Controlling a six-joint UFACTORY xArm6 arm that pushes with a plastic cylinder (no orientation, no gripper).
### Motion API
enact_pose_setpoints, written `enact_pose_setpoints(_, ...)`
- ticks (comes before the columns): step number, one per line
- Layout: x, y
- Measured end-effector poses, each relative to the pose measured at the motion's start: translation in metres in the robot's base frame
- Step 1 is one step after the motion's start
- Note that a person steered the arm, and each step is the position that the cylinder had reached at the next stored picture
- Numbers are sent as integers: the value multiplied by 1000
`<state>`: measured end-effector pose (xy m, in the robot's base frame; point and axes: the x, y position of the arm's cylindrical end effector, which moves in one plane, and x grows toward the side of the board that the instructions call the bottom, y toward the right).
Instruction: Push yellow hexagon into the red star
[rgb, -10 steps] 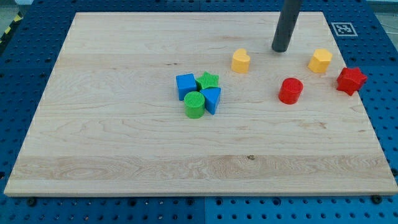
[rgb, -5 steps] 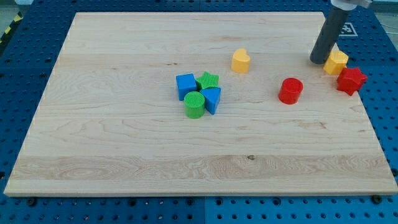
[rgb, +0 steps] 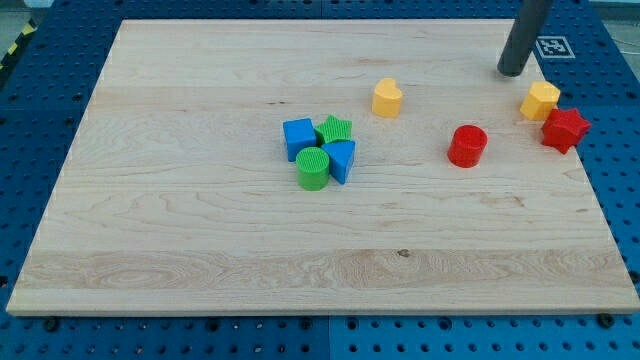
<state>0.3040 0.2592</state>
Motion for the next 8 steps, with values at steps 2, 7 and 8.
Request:
enact_pose_setpoints(2,22,17)
enact_pose_setpoints(7,58,-6)
enact_pose_setpoints(8,61,-15)
